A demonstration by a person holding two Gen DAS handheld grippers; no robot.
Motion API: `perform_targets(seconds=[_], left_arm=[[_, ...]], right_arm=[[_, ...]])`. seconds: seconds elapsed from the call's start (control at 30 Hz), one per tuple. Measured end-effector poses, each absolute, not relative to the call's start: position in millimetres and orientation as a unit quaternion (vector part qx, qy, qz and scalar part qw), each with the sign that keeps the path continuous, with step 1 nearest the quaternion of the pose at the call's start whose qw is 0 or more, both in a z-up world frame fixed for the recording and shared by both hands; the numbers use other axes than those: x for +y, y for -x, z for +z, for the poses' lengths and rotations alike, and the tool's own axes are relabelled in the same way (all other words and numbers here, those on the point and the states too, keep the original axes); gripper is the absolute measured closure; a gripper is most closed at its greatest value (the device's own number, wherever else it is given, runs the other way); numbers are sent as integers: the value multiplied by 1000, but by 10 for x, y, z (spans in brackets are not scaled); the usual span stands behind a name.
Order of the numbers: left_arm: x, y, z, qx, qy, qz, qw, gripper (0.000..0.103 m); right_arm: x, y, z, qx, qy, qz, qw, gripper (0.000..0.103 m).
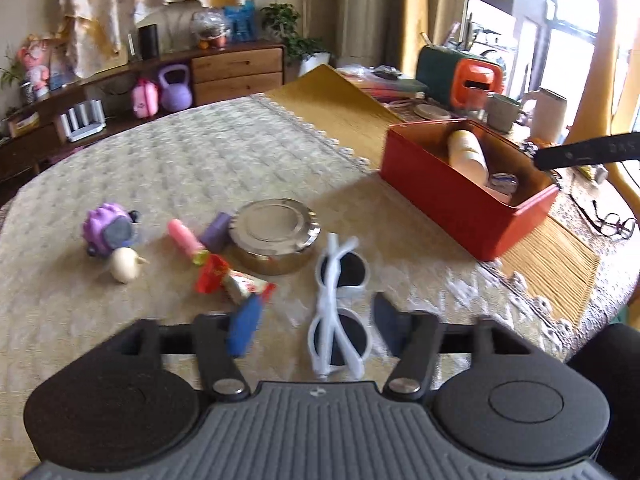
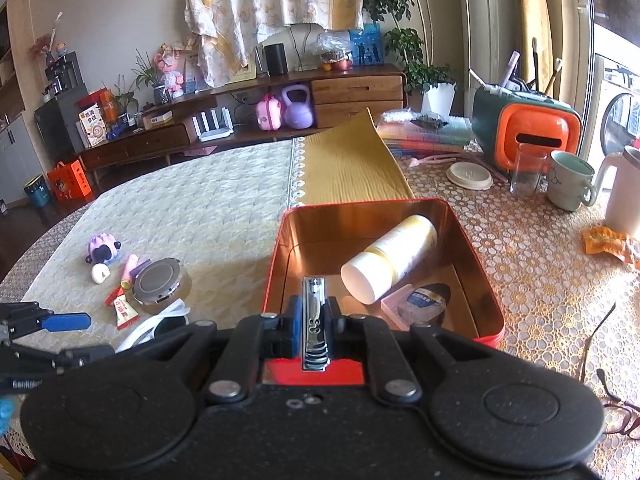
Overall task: Organize rigid objects
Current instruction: 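Carry the nail clipper and the sunglasses over the red tin with both grippers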
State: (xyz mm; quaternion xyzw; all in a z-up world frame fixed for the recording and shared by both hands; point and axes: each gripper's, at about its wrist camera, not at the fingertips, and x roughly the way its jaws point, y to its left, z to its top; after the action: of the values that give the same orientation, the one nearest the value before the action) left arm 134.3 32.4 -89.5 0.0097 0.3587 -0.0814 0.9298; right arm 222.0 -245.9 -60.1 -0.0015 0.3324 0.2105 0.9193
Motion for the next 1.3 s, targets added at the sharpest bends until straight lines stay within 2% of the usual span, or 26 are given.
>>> perform_targets(seconds=[0.27, 0.47, 0.5, 0.6, 0.63, 0.93, 1.3], left_arm=[[161, -1432, -1222, 389, -35, -96, 916, 35], [157, -1493, -1267, 389, -30, -89, 916, 37], [151, -1493, -1266, 388, -31, -88, 917, 38], [139, -1486, -1261, 384, -35, -84, 919, 53], [137, -1487, -1253, 384, -34, -84, 919, 62], [83, -1544, -1153, 379, -34, -64, 922, 63], [65, -1497, -739, 345, -18, -59, 937, 63]], right_arm=[[-2458, -2282, -667, 342, 1, 206, 917, 92], [-2466, -2305, -677, 344, 1, 205, 916, 92], [-2467, -2317, -683, 345, 1, 205, 916, 92], [-2467, -2340, -704, 346, 1, 204, 916, 92], [-2469, -2347, -710, 347, 1, 204, 916, 92], [-2504, -2343, -698, 343, 2, 199, 918, 92], [-2661, -2362, -667, 339, -11, 189, 922, 92]])
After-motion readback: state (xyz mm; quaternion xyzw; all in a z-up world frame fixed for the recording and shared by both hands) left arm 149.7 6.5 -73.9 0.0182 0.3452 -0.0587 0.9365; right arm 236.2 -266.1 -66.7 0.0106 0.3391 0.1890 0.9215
